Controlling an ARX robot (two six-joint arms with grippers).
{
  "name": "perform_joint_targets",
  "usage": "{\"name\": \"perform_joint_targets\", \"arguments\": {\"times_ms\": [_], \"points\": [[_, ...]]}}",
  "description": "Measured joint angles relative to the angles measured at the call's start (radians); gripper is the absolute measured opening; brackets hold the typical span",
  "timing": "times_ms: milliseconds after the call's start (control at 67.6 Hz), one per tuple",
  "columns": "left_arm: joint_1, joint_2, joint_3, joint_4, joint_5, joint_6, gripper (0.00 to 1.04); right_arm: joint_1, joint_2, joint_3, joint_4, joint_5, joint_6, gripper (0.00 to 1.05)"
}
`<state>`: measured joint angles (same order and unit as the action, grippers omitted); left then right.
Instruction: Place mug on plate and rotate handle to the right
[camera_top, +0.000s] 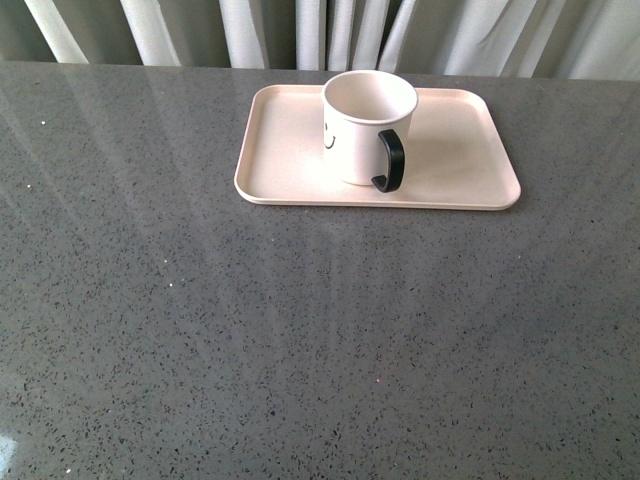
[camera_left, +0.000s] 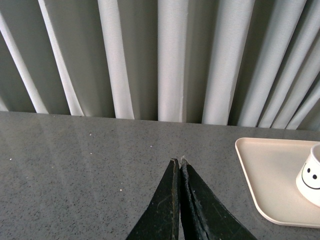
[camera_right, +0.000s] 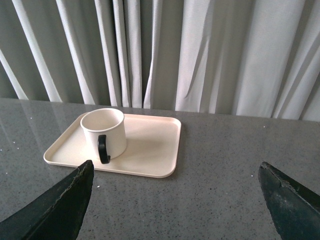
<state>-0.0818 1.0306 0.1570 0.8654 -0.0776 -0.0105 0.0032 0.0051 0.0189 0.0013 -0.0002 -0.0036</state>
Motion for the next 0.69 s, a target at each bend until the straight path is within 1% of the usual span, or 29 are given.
{"name": "perform_joint_targets", "arguments": {"times_ms": [30,74,148,207,266,310,621,695], "points": [[0.007,-0.02,-0.011,-0.01,0.01,0.0,0.01,0.0,0.0,0.0,0.0,0.0,0.0,0.96],[0.045,-0.055,-0.029,-0.029,0.063,0.0,0.01,0.0,0.0,0.0,0.0,0.0,0.0,0.96],[0.077,-0.122,-0.055,-0.068,0.071,0.001,0.01,0.0,0.0,0.0,0.0,0.0,0.0,0.96],[0.077,-0.159,-0.07,-0.089,0.075,0.001,0.01,0.0,0.0,0.0,0.0,0.0,0.0,0.96],[0.077,-0.165,-0.1,-0.047,0.078,0.002,0.01,0.0,0.0,0.0,0.0,0.001,0.0,0.96],[0.077,-0.176,-0.115,-0.054,0.078,0.001,0.01,0.0,0.0,0.0,0.0,0.0,0.0,0.96],[0.079,-0.406,-0.143,-0.259,0.078,0.002,0.01,0.0,0.0,0.0,0.0,0.0,0.0,0.96],[0.079,-0.485,-0.143,-0.33,0.078,0.002,0.01,0.0,0.0,0.0,0.0,0.0,0.0,0.96]]}}
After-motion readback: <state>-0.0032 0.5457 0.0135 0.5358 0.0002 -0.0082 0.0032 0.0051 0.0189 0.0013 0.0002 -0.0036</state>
